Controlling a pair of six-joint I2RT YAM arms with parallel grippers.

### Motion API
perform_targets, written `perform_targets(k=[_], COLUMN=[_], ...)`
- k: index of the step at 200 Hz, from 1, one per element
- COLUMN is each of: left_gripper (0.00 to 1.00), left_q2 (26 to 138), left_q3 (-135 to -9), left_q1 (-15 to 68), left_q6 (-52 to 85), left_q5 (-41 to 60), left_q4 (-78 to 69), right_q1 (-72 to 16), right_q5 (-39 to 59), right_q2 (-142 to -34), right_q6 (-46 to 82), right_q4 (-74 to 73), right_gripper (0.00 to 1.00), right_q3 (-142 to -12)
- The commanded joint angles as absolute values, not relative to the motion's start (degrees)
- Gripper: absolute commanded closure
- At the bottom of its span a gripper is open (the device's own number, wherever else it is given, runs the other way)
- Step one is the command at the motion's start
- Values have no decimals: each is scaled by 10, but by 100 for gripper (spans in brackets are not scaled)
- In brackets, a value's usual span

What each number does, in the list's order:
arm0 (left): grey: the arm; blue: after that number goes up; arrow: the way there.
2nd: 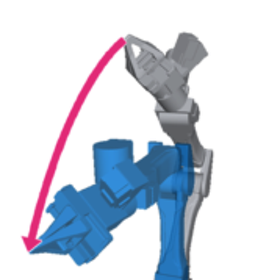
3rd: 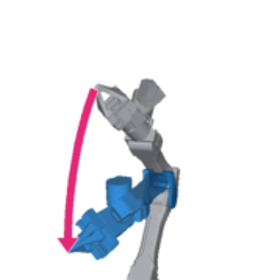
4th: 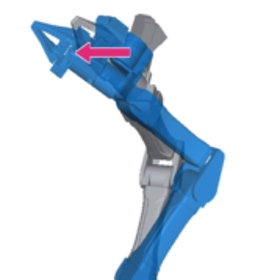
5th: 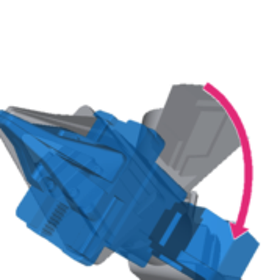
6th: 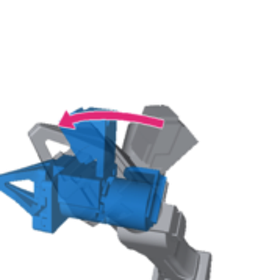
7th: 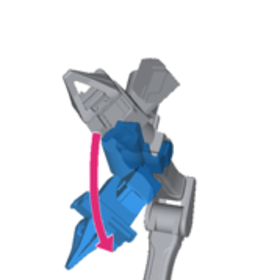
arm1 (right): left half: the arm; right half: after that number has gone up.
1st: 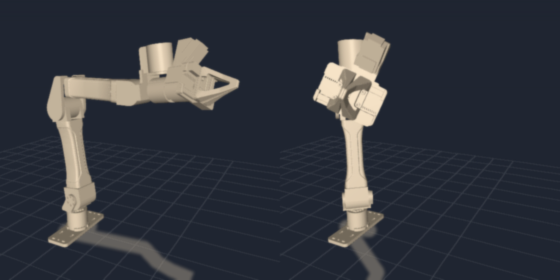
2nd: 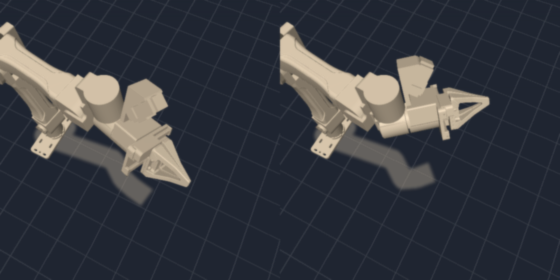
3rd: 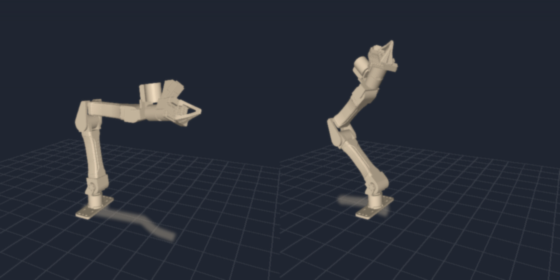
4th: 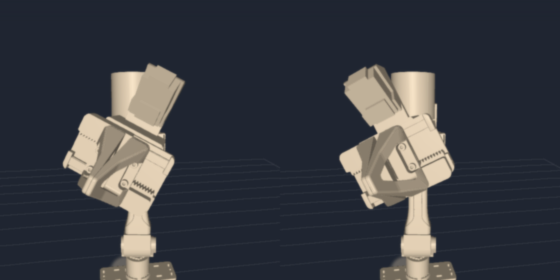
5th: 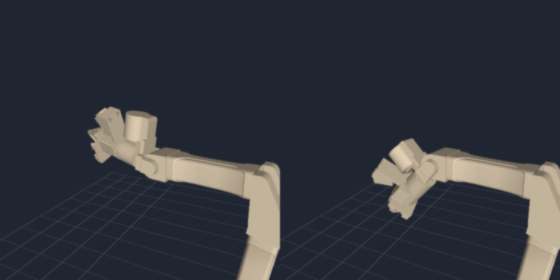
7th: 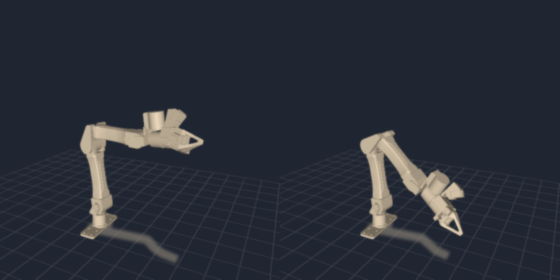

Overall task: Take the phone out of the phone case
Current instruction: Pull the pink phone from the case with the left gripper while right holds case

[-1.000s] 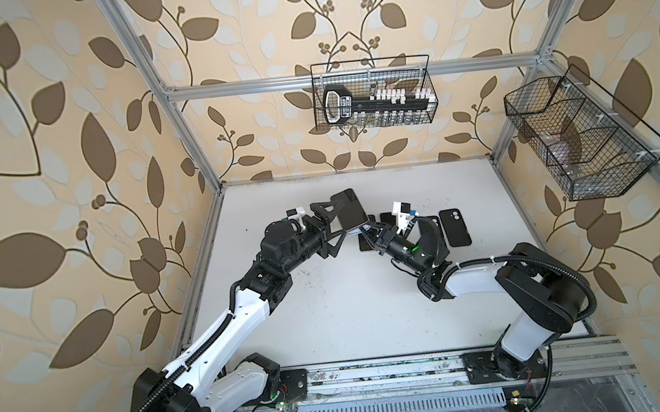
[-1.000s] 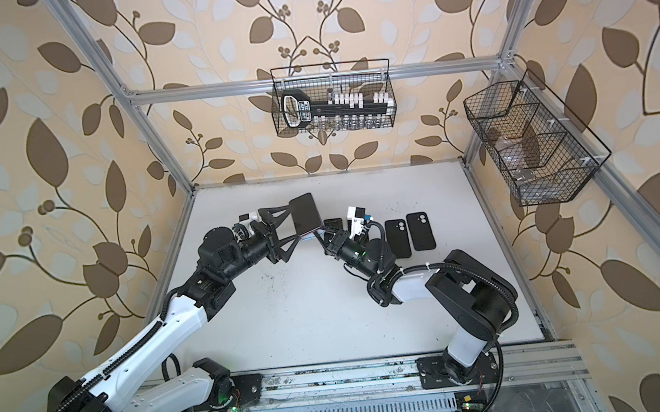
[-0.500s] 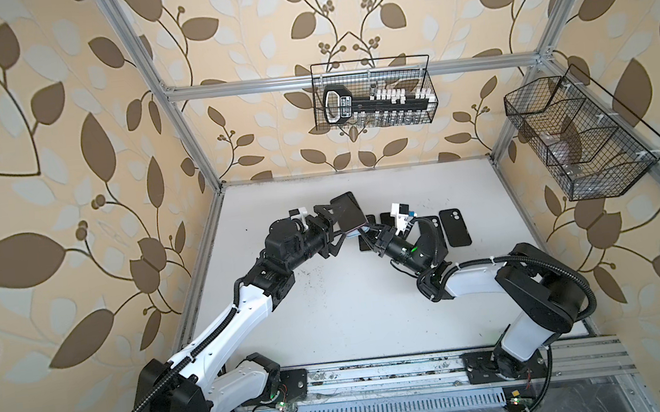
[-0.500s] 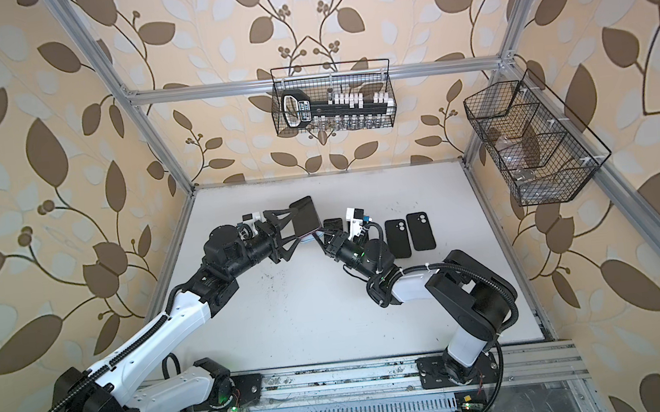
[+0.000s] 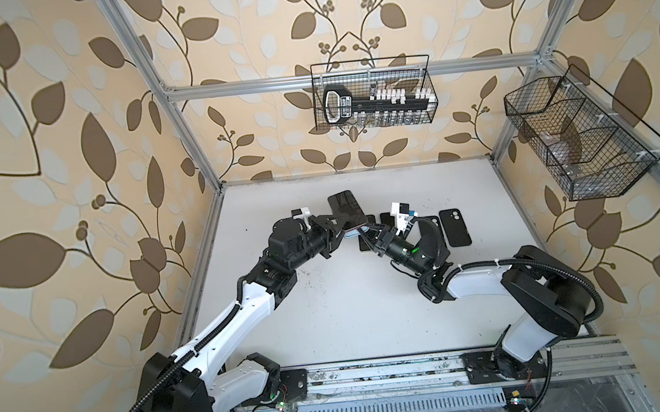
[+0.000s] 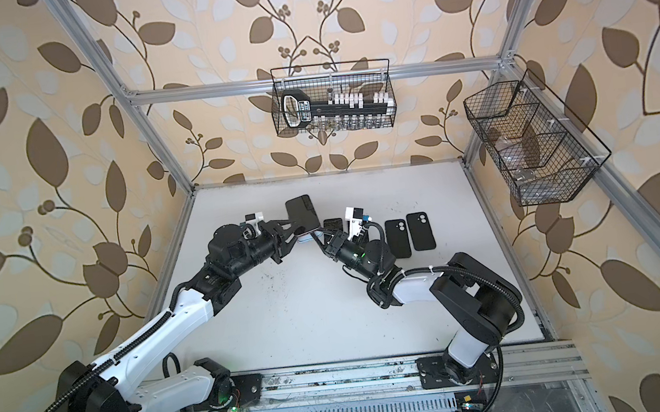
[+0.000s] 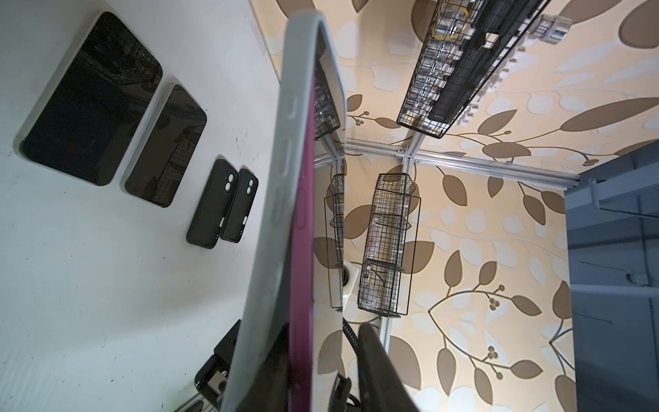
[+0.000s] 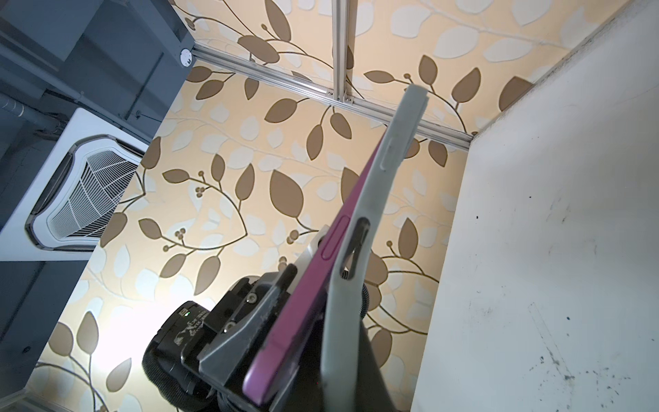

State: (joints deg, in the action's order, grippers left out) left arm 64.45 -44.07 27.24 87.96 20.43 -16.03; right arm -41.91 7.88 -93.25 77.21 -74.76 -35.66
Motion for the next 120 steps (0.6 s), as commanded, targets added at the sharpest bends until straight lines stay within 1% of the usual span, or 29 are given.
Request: perform_targets(k=[1,18,34,120], left_gripper=[84,91,100,100], left_q2=[645,645,645,636], left_q3=[-458,-458,-458,-473], left_q1=[276,277,277,277], left_q6=[874,874,878,924], left_q5=[192,192,192,182], left_q4=[-198,-199,-201,-267], right_q1=[-427,-427,-427,-429], right_q5=[88,88,85,56], right_q2=[-916,-918,-919,-929], right_q6=[767,768,768,744], right_q4=[-792,-793,-793,-779], right_gripper=[99,99,99,99], right_q3=[-354,-355,-354,-336])
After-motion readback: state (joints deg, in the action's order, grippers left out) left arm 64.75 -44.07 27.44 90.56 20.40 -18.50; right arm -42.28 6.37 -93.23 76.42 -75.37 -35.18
